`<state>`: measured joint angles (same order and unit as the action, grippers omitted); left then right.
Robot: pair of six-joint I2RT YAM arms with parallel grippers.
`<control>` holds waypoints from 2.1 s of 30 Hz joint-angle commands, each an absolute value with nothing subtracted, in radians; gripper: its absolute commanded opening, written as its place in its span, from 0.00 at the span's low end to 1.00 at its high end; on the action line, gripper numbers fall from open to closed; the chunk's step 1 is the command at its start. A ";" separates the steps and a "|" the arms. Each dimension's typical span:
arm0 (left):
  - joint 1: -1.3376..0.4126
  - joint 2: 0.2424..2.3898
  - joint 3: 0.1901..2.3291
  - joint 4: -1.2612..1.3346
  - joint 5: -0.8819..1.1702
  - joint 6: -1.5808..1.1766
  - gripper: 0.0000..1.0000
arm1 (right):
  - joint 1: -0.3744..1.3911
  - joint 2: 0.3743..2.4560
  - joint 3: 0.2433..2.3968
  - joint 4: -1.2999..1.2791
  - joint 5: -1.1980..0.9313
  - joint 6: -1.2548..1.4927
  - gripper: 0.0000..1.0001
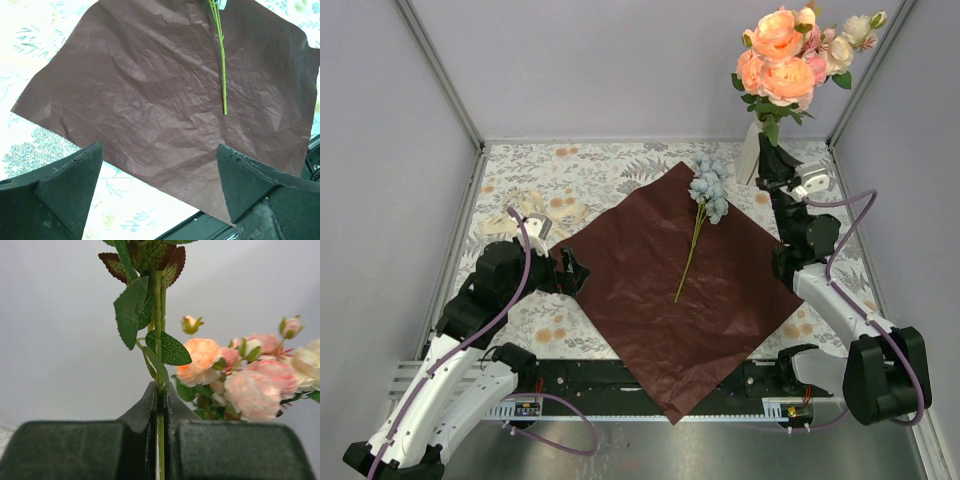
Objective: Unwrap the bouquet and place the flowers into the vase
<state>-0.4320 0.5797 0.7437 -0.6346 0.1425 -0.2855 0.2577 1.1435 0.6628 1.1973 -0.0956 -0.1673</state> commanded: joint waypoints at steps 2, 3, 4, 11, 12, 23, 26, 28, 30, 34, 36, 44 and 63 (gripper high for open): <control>-0.436 0.581 0.749 -0.594 0.137 -0.288 0.99 | 0.160 1.193 0.765 1.368 -0.098 -0.135 0.00; -0.436 0.581 0.749 -0.592 0.135 -0.288 0.99 | 0.143 1.206 0.779 1.373 -0.095 -0.135 0.00; -0.434 0.583 0.749 -0.592 0.133 -0.288 0.99 | 0.126 1.218 0.793 1.377 -0.091 -0.132 0.00; -0.434 0.588 0.749 -0.592 0.135 -0.290 0.99 | 0.006 1.339 0.903 1.453 -0.089 -0.029 0.00; -0.436 0.589 0.749 -0.592 0.133 -0.290 0.99 | -0.024 1.362 0.919 1.462 -0.089 -0.020 0.00; -0.436 0.611 0.746 -0.589 0.120 -0.290 0.99 | -0.080 1.577 1.150 1.496 -0.094 0.103 0.00; -0.436 0.617 0.747 -0.589 0.117 -0.288 0.99 | -0.081 1.611 1.196 1.497 -0.103 0.117 0.00; -0.434 0.620 0.749 -0.589 0.118 -0.288 0.99 | -0.081 1.634 1.225 1.496 -0.101 0.110 0.00; -0.436 0.623 0.749 -0.589 0.120 -0.287 0.99 | -0.081 1.652 1.252 1.497 -0.112 0.100 0.00; -0.436 0.627 0.747 -0.591 0.121 -0.285 0.99 | -0.080 1.689 1.292 1.496 -0.123 0.110 0.00; -0.436 0.626 0.747 -0.591 0.118 -0.285 0.99 | -0.081 1.706 1.308 1.494 -0.124 0.129 0.00; -0.436 0.629 0.747 -0.591 0.115 -0.285 0.99 | -0.081 1.769 1.339 1.494 -0.146 0.124 0.00; -0.436 0.627 0.750 -0.592 0.120 -0.287 0.99 | -0.081 1.862 1.207 1.385 -0.215 0.129 0.00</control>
